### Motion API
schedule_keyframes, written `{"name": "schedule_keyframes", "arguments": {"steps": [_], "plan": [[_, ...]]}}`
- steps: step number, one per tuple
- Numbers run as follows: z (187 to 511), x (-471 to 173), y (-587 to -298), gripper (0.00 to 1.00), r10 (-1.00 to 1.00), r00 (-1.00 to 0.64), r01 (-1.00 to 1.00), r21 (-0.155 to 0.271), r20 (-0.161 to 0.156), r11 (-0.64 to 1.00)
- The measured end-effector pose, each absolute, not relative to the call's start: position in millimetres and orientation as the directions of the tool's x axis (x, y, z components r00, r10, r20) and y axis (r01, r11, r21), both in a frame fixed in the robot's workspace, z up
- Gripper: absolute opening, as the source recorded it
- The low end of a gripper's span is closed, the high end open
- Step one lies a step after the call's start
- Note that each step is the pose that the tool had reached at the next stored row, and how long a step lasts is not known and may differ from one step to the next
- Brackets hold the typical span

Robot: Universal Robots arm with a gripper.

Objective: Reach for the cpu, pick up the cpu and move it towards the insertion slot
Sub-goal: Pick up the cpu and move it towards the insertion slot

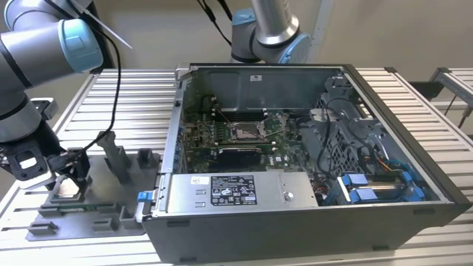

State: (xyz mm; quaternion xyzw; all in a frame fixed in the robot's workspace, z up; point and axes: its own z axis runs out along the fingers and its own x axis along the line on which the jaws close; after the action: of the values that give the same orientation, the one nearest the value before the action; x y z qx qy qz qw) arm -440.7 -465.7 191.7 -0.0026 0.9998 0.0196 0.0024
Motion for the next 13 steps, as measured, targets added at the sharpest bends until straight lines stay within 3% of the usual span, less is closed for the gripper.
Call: {"name": "schedule_keyframes", "arguments": {"steps": [13], "plan": [[185.6, -439.7, -462.8, 1.0, -0.005, -1.0, -0.005, 0.039, -0.005, 0.999]]}}
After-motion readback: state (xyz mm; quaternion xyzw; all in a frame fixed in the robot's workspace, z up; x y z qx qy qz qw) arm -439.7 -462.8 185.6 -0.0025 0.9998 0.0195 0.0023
